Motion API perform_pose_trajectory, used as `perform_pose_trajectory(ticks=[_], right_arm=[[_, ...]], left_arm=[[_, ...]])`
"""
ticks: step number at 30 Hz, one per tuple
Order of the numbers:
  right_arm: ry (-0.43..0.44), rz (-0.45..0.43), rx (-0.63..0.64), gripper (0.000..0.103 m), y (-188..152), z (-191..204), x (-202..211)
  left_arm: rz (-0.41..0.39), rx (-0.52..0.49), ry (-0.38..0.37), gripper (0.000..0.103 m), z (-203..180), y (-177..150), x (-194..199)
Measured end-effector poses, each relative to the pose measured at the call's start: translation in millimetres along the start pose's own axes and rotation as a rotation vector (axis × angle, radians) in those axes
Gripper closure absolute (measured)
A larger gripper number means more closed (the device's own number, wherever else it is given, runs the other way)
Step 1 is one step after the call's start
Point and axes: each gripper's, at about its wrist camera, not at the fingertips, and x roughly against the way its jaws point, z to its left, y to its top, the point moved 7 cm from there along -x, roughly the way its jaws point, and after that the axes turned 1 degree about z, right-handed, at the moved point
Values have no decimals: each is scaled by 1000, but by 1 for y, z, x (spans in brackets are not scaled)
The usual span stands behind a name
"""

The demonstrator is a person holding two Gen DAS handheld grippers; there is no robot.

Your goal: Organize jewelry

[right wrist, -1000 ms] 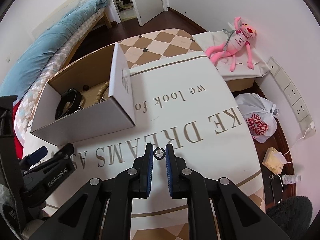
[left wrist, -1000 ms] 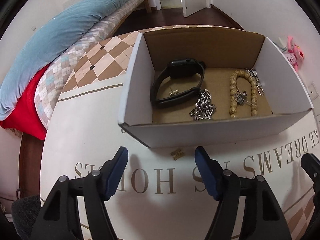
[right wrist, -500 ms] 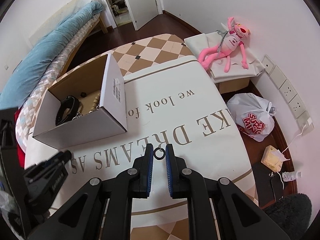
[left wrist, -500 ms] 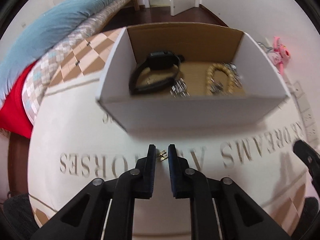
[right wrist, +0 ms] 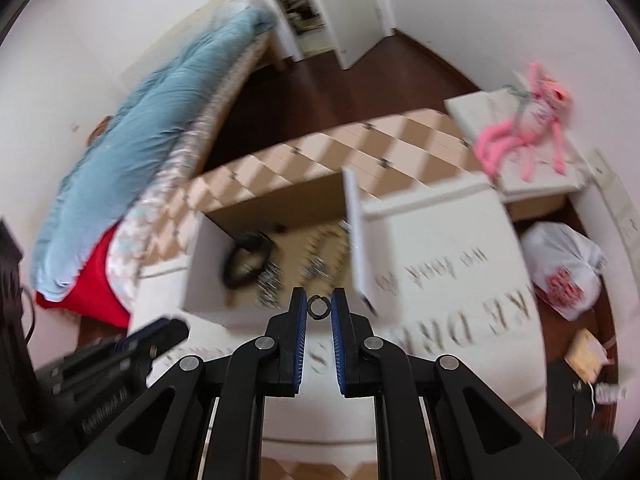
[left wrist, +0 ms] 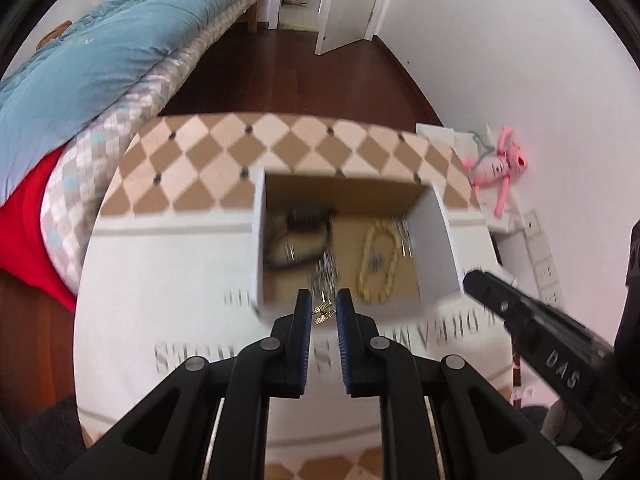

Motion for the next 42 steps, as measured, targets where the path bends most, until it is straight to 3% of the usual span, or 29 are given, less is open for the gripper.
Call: perform_pose_trajectory(ticks=[5,10,11,12,14,18,21,28,35,42], right_arm=[[7,106,28,90,32,6,-36],[-45,197,65,89,47,4,-61],[-54,205,74,89,49,3,-62],[-69,205,85,88,52,3,-62],[-76,214,87,77,56,1,-62],[-99,209,85,69,64,-2,-54],[-111,214,78,55,64,-5,-49],[-242,213,135,2,47,-12,-37],[-316,225,145,0,25,-21,-38],[-337,180,133,0,19,-22,-16]], left_arm=[[63,14,39,92,21,33,-28],[152,29,65,87,30,37,-49],[150,30,75,81,33,39,-49],[146,31,84,64,34,40,-48],[140,42,107,35,38,41,-45],[123,52,154,28,46,44,-37],[114,47,194,5,51,44,-33],[78,18,240,0,52,28,-25],[85,18,258,0,50,9,-25],[45,18,251,0,41,2,2]])
